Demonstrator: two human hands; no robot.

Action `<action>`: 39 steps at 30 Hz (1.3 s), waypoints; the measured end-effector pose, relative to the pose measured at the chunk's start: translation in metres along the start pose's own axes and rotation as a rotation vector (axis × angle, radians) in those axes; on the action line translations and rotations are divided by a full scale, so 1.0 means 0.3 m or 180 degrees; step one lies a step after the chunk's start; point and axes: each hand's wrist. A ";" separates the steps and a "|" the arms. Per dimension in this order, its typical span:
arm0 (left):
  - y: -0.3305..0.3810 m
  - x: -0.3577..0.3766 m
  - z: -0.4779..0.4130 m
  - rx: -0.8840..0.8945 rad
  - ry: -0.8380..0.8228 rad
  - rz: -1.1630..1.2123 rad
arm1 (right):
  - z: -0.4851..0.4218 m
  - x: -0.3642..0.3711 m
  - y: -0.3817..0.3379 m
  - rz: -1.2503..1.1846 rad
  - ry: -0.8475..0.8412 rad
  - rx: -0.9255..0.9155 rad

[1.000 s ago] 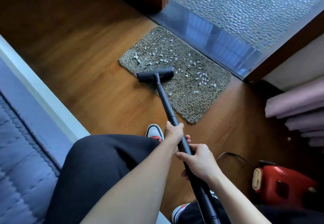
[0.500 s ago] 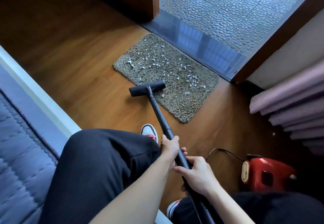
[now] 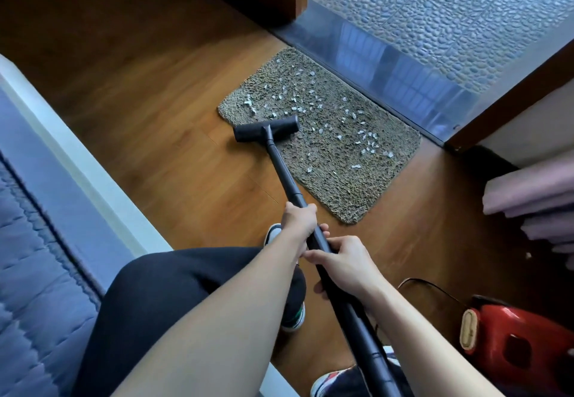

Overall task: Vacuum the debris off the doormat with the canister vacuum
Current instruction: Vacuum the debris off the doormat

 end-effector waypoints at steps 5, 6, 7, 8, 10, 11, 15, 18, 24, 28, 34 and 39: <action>0.061 -0.012 -0.067 -0.0004 -0.0001 0.0007 | -0.062 0.001 -0.062 -0.0130 -0.0056 -0.0002; 0.065 -0.012 -0.074 -0.0006 -0.0005 0.0014 | -0.074 0.003 -0.062 -0.0134 -0.0047 -0.0005; 0.064 -0.010 -0.078 0.0001 -0.0005 0.0016 | -0.081 0.004 -0.061 -0.0123 -0.0039 0.0000; 0.059 -0.008 -0.080 0.0008 0.0002 0.0016 | -0.086 0.007 -0.056 -0.0107 -0.0036 0.0020; 0.037 -0.005 -0.079 0.0011 0.0016 0.0018 | -0.083 0.016 -0.041 -0.0043 -0.0041 0.0080; 0.025 -0.004 -0.077 0.0002 0.0015 0.0031 | -0.078 0.021 -0.033 0.0011 -0.0035 0.0103; -0.023 0.003 -0.045 0.0022 -0.0065 0.0128 | -0.035 0.033 0.010 0.0355 0.0066 0.0085; -0.076 0.025 0.024 -0.0019 -0.0185 0.0190 | 0.033 0.024 0.053 0.0511 0.0148 0.0079; -0.227 0.084 0.171 -0.0084 -0.0450 0.0218 | 0.228 -0.004 0.165 0.0476 0.0249 0.0108; -0.300 0.115 0.270 -0.0154 -0.0570 0.0146 | 0.337 -0.016 0.232 0.0476 0.0393 0.0171; -0.383 0.152 0.391 -0.0057 -0.0656 0.0167 | 0.456 -0.034 0.333 0.0778 0.0588 0.0103; -0.445 0.162 0.451 -0.0018 -0.0688 0.0152 | 0.514 -0.028 0.390 0.0681 0.0562 0.0158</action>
Point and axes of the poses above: each hand's wrist, its own z-axis away from the middle knuckle, its own x-axis out of the palm, y = z × x, and after that the axes turned 4 degrees about -y, right-handed
